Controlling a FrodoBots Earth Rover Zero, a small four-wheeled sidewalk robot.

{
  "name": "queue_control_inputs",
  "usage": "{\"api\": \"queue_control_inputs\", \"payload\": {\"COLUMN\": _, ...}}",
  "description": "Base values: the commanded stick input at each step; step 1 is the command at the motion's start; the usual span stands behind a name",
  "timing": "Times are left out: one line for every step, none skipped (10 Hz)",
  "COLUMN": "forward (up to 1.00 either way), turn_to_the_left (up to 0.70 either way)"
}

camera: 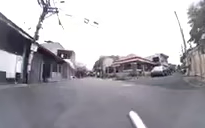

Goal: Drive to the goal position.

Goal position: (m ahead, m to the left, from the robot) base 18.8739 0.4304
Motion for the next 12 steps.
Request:
{"api": "queue_control_inputs", "payload": {"forward": 0.85, "turn_to_the_left": 0.00}}
{"api": "queue_control_inputs", "payload": {"forward": 0.85, "turn_to_the_left": 0.00}}
{"api": "queue_control_inputs", "payload": {"forward": 0.85, "turn_to_the_left": 0.00}}
{"api": "queue_control_inputs", "payload": {"forward": 0.85, "turn_to_the_left": 0.00}}
{"api": "queue_control_inputs", "payload": {"forward": 0.85, "turn_to_the_left": 0.00}}
{"api": "queue_control_inputs", "payload": {"forward": 0.85, "turn_to_the_left": 0.00}}
{"api": "queue_control_inputs", "payload": {"forward": 0.85, "turn_to_the_left": 0.00}}
{"api": "queue_control_inputs", "payload": {"forward": 0.85, "turn_to_the_left": 0.00}}
{"api": "queue_control_inputs", "payload": {"forward": 0.85, "turn_to_the_left": 0.00}}
{"api": "queue_control_inputs", "payload": {"forward": 0.85, "turn_to_the_left": 0.00}}
{"api": "queue_control_inputs", "payload": {"forward": 0.85, "turn_to_the_left": -0.02}}
{"api": "queue_control_inputs", "payload": {"forward": 0.85, "turn_to_the_left": -0.05}}
